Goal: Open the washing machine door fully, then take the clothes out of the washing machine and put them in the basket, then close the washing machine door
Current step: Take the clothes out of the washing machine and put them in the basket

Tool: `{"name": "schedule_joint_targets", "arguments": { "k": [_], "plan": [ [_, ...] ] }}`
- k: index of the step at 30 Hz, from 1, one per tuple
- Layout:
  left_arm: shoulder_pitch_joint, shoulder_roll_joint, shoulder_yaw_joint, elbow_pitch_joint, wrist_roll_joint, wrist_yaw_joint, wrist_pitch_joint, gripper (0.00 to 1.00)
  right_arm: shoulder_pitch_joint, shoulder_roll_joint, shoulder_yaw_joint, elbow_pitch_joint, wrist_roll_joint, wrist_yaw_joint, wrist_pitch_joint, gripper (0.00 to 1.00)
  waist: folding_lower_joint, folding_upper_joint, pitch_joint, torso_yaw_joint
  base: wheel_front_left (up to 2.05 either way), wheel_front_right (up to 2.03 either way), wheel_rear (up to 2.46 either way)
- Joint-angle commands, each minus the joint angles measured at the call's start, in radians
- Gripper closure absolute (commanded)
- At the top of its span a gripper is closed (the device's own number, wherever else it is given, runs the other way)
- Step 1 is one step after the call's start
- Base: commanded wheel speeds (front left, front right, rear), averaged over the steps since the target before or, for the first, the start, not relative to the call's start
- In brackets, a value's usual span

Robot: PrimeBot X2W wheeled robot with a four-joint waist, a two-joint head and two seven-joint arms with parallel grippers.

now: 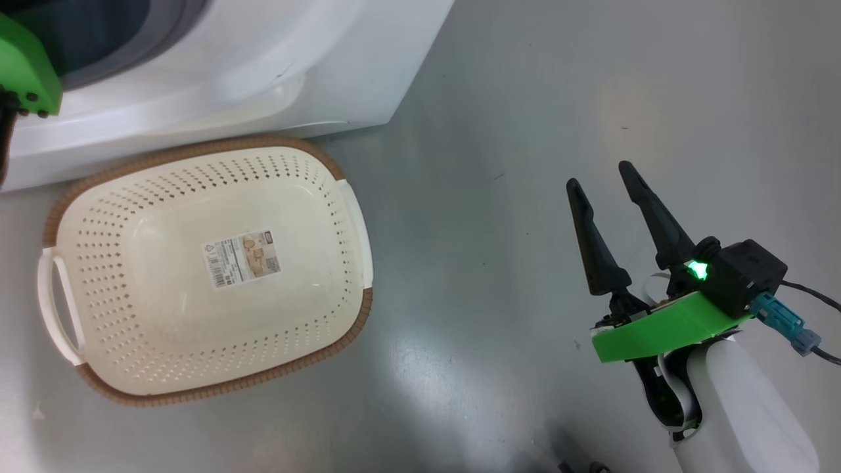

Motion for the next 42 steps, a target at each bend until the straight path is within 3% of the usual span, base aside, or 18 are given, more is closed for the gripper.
{"name": "schedule_joint_targets", "arguments": {
  "k": [1,6,13,25,42],
  "plan": [
    [-0.026,0.043,0.018,-0.008,-0.019,-0.006,-0.016,1.0,0.013,0.003,0.015,-0.024,-0.007,0.006,-0.006,0.0,0.0,0.0,-0.002,0.005,0.0,0.0,0.0],
    [-0.004,0.036,0.054,-0.037,-0.047,-0.002,-0.027,1.0,0.009,0.003,0.01,-0.019,-0.013,0.006,-0.006,0.0,0.0,0.0,-0.019,0.021,0.0,0.0,0.0],
    [0.124,0.028,0.191,-0.233,-0.047,0.034,-0.027,1.0,0.02,0.003,-0.002,-0.006,-0.029,0.006,-0.006,0.0,0.0,0.0,-0.066,0.051,0.0,0.0,0.0],
    [0.38,-0.052,0.432,-0.523,0.101,0.028,-0.028,1.0,0.054,0.003,-0.033,-0.003,-0.056,0.006,-0.006,0.0,0.0,0.0,-0.138,0.091,0.0,0.0,0.0],
    [0.644,-0.171,0.657,-0.867,0.259,-0.004,-0.028,1.0,0.086,0.003,-0.077,-0.012,-0.08,0.006,-0.006,0.0,0.0,0.0,-0.192,0.136,0.0,0.0,0.0]
  ]
}}
